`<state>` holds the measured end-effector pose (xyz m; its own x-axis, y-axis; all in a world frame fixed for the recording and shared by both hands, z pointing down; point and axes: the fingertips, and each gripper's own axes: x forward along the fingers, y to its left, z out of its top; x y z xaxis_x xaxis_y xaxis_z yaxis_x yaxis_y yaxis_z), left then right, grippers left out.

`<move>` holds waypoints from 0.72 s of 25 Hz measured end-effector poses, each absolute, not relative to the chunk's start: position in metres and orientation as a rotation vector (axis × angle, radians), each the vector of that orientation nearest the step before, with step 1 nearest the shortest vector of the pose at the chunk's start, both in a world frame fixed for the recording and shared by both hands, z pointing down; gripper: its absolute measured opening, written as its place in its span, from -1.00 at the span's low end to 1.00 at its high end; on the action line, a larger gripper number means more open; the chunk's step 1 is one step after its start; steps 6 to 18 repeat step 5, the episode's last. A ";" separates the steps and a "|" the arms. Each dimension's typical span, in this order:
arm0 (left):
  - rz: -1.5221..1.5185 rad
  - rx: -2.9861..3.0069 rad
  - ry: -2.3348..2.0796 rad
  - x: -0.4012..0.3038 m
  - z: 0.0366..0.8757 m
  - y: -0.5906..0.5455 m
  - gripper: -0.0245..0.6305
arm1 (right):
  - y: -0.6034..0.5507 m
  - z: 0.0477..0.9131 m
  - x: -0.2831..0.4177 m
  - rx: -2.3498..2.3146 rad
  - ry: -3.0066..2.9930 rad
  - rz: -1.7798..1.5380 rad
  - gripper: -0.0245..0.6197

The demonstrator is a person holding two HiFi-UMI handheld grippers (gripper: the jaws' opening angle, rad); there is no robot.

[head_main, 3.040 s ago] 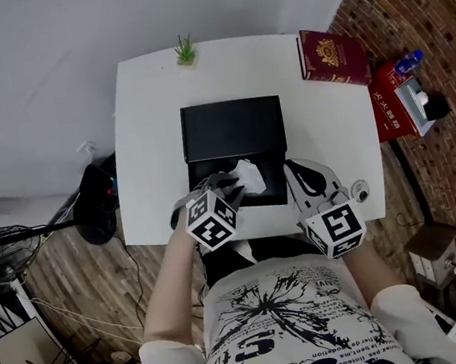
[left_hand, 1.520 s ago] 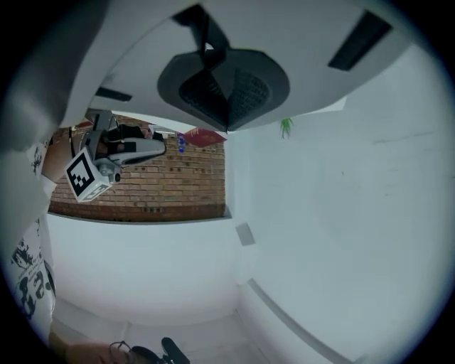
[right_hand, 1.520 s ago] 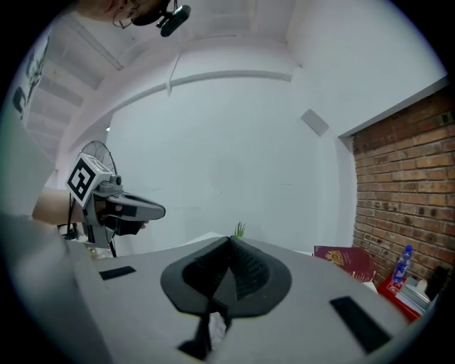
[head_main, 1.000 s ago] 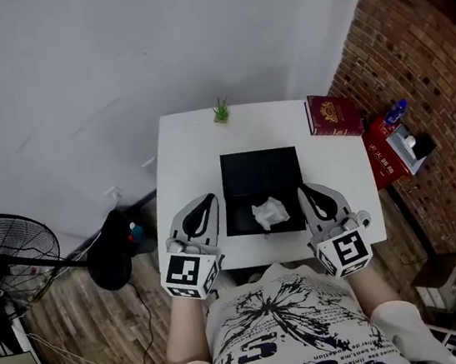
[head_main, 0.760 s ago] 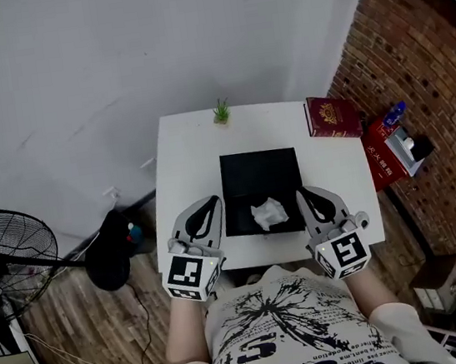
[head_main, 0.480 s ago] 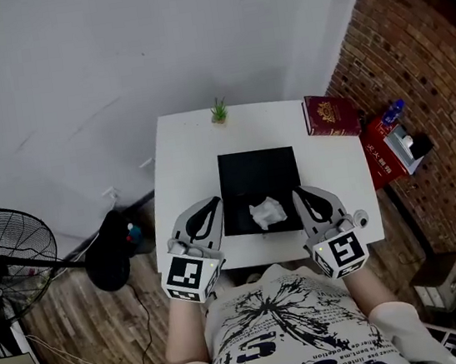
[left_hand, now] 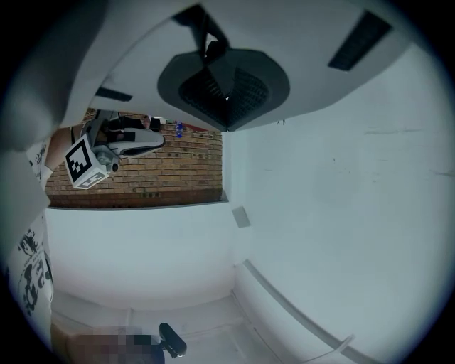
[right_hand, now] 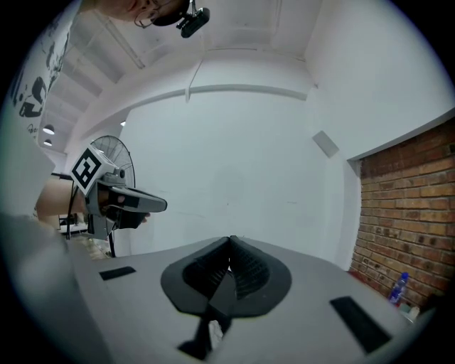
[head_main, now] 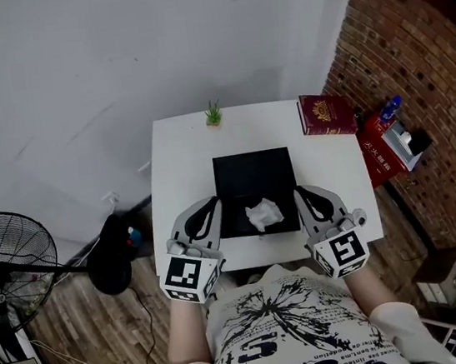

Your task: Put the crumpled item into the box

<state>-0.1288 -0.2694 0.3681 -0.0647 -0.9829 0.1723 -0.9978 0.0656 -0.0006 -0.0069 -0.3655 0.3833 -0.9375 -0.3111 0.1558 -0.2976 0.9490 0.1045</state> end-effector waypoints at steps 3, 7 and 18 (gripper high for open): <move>0.161 2.054 -2.197 -0.126 0.368 -0.272 -0.89 | -0.369 0.384 -0.003 0.471 -2.929 -0.113 -0.89; 0.151 2.052 -2.199 -0.124 0.368 -0.274 -0.89 | -0.371 0.385 0.000 0.478 -2.927 -0.111 -0.89; 0.151 2.052 -2.199 -0.124 0.368 -0.274 -0.89 | -0.371 0.385 0.000 0.478 -2.927 -0.111 -0.89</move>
